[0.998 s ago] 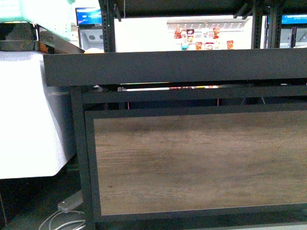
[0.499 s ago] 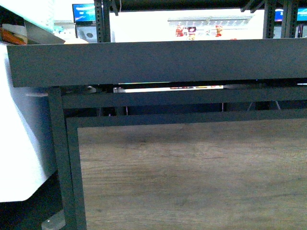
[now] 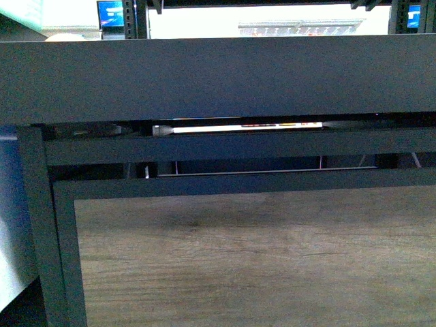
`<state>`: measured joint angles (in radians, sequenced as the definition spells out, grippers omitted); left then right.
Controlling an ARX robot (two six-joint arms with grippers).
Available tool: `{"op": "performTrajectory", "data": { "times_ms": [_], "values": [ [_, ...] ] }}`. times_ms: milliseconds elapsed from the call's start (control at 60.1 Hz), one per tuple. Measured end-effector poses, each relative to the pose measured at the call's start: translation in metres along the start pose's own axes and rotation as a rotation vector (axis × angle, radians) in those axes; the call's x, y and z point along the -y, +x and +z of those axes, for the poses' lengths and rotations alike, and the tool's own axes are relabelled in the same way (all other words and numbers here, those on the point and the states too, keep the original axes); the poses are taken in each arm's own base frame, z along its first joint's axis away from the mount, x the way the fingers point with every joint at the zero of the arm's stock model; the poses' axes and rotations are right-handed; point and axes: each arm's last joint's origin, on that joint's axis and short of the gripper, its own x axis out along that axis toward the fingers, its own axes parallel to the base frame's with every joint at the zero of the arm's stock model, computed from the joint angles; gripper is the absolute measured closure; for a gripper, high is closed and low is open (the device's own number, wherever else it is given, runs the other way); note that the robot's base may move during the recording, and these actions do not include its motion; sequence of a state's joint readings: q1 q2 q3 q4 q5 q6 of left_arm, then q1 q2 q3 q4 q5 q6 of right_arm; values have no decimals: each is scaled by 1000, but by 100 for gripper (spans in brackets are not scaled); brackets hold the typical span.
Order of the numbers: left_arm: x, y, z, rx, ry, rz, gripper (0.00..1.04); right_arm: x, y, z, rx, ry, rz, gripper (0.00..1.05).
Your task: Pick lemon from shelf
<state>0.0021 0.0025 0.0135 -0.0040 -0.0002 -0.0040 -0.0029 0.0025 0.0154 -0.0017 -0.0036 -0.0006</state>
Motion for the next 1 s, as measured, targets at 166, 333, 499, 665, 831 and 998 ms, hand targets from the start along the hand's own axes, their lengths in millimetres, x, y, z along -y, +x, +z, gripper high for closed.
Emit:
{"op": "performTrajectory", "data": {
  "times_ms": [166,333,499,665,831,998],
  "values": [
    [0,0,0,0,0,0,8,0,0,0,0,0,-1,7],
    [0,0,0,0,0,0,8,0,0,0,0,0,1,7],
    [0,0,0,0,0,0,8,0,0,0,0,0,-1,7],
    [0,0,0,0,0,0,8,0,0,0,0,0,-1,7],
    [0,0,0,0,0,0,8,0,0,0,0,0,-1,7],
    [0,0,0,1,0,0,8,0,0,0,0,0,0,7]
  ]
}}
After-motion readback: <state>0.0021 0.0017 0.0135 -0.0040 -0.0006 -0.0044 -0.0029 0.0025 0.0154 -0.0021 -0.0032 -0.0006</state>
